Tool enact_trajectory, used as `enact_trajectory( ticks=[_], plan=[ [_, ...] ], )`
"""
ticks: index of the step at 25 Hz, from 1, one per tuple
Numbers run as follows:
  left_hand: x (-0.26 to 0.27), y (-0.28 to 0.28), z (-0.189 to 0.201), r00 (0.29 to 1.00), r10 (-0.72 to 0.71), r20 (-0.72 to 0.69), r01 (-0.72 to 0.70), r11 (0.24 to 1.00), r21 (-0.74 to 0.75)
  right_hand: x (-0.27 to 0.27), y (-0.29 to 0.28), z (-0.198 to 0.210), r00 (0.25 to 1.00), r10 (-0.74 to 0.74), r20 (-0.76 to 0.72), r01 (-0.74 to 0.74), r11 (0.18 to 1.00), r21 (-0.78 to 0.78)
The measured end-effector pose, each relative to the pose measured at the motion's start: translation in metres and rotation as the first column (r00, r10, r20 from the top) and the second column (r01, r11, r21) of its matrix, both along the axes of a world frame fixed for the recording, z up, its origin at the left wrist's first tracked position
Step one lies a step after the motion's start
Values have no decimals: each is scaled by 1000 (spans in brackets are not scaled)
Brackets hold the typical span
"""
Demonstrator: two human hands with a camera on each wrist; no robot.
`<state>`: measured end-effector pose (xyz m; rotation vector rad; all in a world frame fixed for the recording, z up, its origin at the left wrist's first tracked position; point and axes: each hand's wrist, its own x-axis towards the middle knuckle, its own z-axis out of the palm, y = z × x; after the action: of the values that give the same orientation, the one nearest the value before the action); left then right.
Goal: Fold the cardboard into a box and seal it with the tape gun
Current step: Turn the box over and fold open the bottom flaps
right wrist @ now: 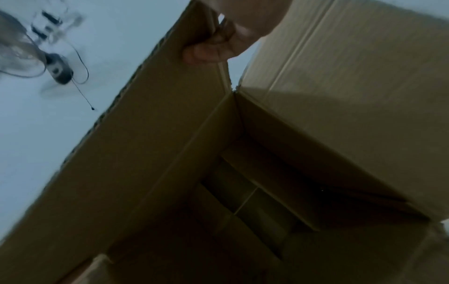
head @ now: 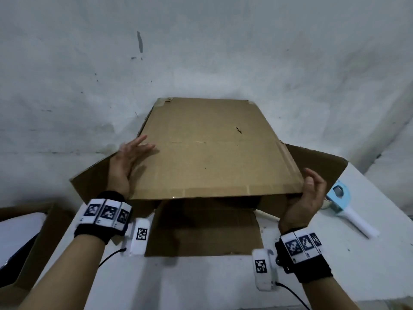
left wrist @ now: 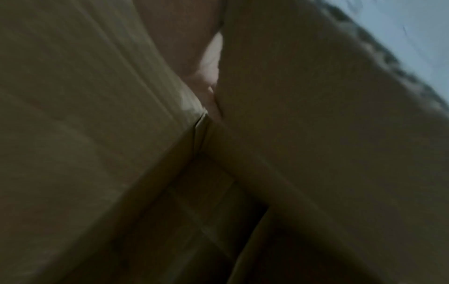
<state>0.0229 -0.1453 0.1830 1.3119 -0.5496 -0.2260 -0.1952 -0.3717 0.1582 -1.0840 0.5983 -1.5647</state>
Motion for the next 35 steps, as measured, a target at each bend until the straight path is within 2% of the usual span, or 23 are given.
enact_trajectory(
  ticks=[2, 3, 4, 6, 7, 9, 10, 11, 12, 13, 14, 16, 18, 21, 22, 24, 26, 27, 28, 29, 31, 33, 35],
  plan=[
    [4, 5, 14, 998, -9, -57, -1, 985, -174, 5, 16, 16, 982, 28, 185, -31, 999, 17],
    [5, 5, 18, 997, 16, -80, -35, 968, -247, 10, 22, 26, 978, 34, 206, -32, 999, -14],
    [5, 1, 20, 996, 66, -64, -81, 958, -274, 18, 26, 36, 990, 21, 138, -11, 997, -72],
    [1, -13, 22, 966, 248, 72, -233, 957, -174, 40, 21, 48, 965, -110, -238, 34, 952, -303],
    [-1, -20, 21, 923, 331, 195, -319, 943, -92, 55, 13, 47, 866, -217, -451, -4, 898, -439],
    [2, -32, 14, 782, 367, 503, -493, 859, 139, 81, -12, 42, 523, -362, -772, -201, 827, -524],
    [8, -36, 11, 707, 283, 648, -580, 756, 303, 91, -25, 36, 356, -388, -850, -298, 815, -497],
    [15, -39, 5, 660, 147, 736, -648, 607, 460, 98, -35, 31, 230, -414, -880, -371, 799, -473],
    [22, -41, 0, 648, 17, 762, -679, 465, 567, 101, -44, 25, 178, -445, -878, -422, 771, -476],
    [28, -42, -5, 642, -59, 765, -694, 381, 611, 103, -53, 18, 185, -481, -857, -460, 728, -507],
    [35, -41, -7, 635, -80, 768, -703, 353, 618, 103, -59, 14, 240, -493, -837, -482, 687, -543],
    [44, -39, -8, 598, -69, 798, -730, 365, 578, 97, -70, 8, 359, -470, -806, -455, 666, -591],
    [48, -35, -13, 543, -56, 838, -761, 389, 519, 87, -85, 0, 416, -516, -749, -330, 682, -652],
    [46, -28, -32, 448, -25, 894, -827, 367, 425, 70, -105, -16, 318, -683, -657, -167, 642, -748],
    [43, -26, -37, 451, 18, 893, -838, 353, 416, 71, -108, -20, 274, -695, -665, -126, 659, -741],
    [36, -27, -42, 489, 149, 860, -850, 303, 431, 75, -105, -20, 232, -592, -772, -9, 792, -610],
    [31, -39, -38, 552, 256, 793, -831, 246, 499, 77, -100, -21, 334, -434, -837, 32, 892, -450],
    [30, -45, -32, 571, 292, 767, -820, 235, 521, 76, -98, -23, 460, -378, -803, -1, 905, -426],
    [33, -51, -27, 578, 324, 749, -816, 242, 525, 75, -97, -25, 590, -293, -752, -57, 914, -401],
    [38, -55, -24, 577, 352, 737, -816, 275, 508, 74, -95, -25, 660, -191, -727, -122, 927, -354],
    [53, -56, -26, 579, 382, 720, -808, 385, 446, 76, -98, -24, 652, -71, -755, -203, 943, -264],
    [64, -51, -30, 608, 371, 702, -772, 484, 413, 78, -101, -22, 631, -47, -774, -236, 939, -249],
    [67, -50, -31, 625, 370, 687, -749, 532, 395, 80, -105, -23, 625, -42, -780, -250, 935, -250]
  ],
)
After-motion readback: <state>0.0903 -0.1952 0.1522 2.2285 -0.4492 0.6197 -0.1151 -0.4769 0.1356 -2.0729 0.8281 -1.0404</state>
